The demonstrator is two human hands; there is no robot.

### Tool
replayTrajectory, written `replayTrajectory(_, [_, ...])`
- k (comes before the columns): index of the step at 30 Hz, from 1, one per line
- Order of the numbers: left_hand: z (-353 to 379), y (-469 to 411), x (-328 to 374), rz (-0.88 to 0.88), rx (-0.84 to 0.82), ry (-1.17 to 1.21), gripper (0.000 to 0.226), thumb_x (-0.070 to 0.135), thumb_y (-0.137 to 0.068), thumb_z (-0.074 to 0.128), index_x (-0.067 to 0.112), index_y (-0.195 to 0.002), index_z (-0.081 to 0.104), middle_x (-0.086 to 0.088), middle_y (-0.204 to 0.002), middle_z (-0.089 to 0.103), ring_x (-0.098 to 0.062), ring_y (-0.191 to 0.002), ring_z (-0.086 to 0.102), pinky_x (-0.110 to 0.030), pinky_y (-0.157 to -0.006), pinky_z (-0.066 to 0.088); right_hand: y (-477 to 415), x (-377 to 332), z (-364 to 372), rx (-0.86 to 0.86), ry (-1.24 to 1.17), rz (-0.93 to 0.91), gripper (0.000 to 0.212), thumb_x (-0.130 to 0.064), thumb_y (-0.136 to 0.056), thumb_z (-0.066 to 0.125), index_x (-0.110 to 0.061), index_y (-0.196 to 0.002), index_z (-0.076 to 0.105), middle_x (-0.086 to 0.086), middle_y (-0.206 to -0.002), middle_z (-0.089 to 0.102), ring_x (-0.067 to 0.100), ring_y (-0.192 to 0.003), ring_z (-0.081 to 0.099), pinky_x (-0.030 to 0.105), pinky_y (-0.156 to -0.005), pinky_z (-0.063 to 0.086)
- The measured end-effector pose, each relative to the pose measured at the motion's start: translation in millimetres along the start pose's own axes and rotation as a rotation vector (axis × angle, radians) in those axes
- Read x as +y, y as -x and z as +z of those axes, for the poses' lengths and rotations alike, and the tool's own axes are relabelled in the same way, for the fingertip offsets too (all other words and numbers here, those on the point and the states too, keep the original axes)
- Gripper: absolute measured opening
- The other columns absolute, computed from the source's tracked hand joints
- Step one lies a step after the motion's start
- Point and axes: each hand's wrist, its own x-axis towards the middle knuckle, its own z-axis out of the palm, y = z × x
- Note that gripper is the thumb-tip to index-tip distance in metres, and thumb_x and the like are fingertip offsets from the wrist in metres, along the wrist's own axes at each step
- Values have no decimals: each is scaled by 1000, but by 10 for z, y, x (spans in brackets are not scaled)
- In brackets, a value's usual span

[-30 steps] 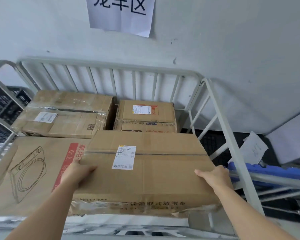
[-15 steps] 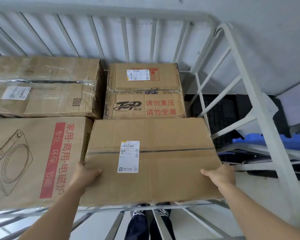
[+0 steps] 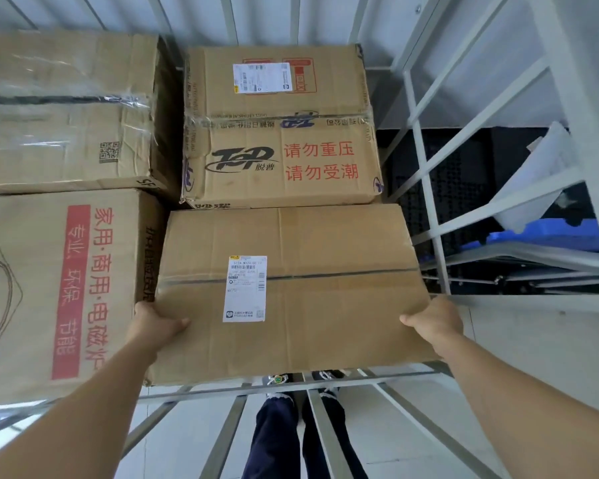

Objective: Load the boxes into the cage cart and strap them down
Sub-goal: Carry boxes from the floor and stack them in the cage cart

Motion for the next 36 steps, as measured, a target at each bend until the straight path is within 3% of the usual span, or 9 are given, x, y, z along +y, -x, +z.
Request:
replayTrajectory(4, [196, -142, -79, -21, 34, -68, 75, 14, -78, 78, -1, -135, 30, -20, -120, 47, -40, -115, 49, -42, -76, 42, -262, 66, 241, -118, -108, 39, 68, -20, -74, 85, 1, -129, 51, 16, -130, 56, 36, -114, 58, 38, -85, 48])
replayTrajectory(9, [421, -315, -154, -39, 23, -134, 74, 13, -80, 75, -3, -135, 28, -25, -125, 49, -41, -110, 52, -44, -77, 45, -536, 218, 548, -197, -145, -1, 47, -27, -73, 84, -14, -113, 64, 12, -126, 59, 27, -110, 60, 43, -94, 52])
replayTrajectory(13, [554, -437, -113, -63, 18, -206, 89, 17, -76, 80, -7, -139, 21, -28, -131, 47, -44, -117, 51, -49, -92, 46, -519, 130, 679, -117, 3, -11, 79, -34, -75, 82, -15, -139, 39, 15, -134, 45, 36, -107, 58, 37, -85, 49])
replayTrajectory(17, [524, -470, -76, -45, -11, -346, 100, 27, -77, 80, -10, -143, 14, -29, -132, 47, -43, -120, 50, -48, -92, 44, -450, 27, 708, -29, 180, -71, 87, -32, -83, 75, -19, -150, 21, 22, -125, 48, 39, -101, 60, 38, -74, 46])
replayTrajectory(22, [467, -399, 33, -39, -60, -549, 96, 37, -78, 77, -8, -143, 23, -26, -138, 43, -39, -126, 47, -46, -101, 43, -417, -14, 538, -91, 326, -133, 92, -30, -88, 69, -18, -155, 8, 15, -126, 56, 31, -106, 62, 34, -73, 47])
replayTrajectory(25, [359, -255, 151, 52, -70, -686, 73, 38, -80, 73, 2, -135, 43, -19, -132, 47, -33, -119, 52, -40, -97, 46, -312, -96, 382, -135, 381, -187, 90, -32, -89, 68, -19, -156, 8, 10, -128, 58, 26, -107, 63, 32, -71, 48])
replayTrajectory(27, [294, -101, 283, 130, -65, -738, 58, 39, -82, 70, 8, -127, 51, -13, -126, 52, -29, -114, 54, -38, -92, 48, -193, -170, 253, -149, 393, -229, 86, -34, -88, 69, -17, -154, 16, 9, -137, 52, 27, -116, 59, 34, -80, 52])
replayTrajectory(31, [181, 300, 657, 307, -21, -789, 45, 37, -86, 64, 13, -124, 55, -5, -119, 60, -24, -108, 59, -35, -85, 51, 57, -298, -80, -117, 345, -338, 80, -34, -87, 69, -19, -151, 23, 9, -137, 48, 27, -116, 58, 36, -89, 53])
replayTrajectory(36, [92, 911, 1251, 541, 80, -911, 47, 38, -92, 58, 16, -132, 48, -1, -133, 52, -21, -121, 52, -33, -92, 47, 464, -391, -609, -20, 352, -499, 68, -41, -87, 68, -21, -144, 38, 6, -130, 51, 26, -120, 52, 37, -92, 52])
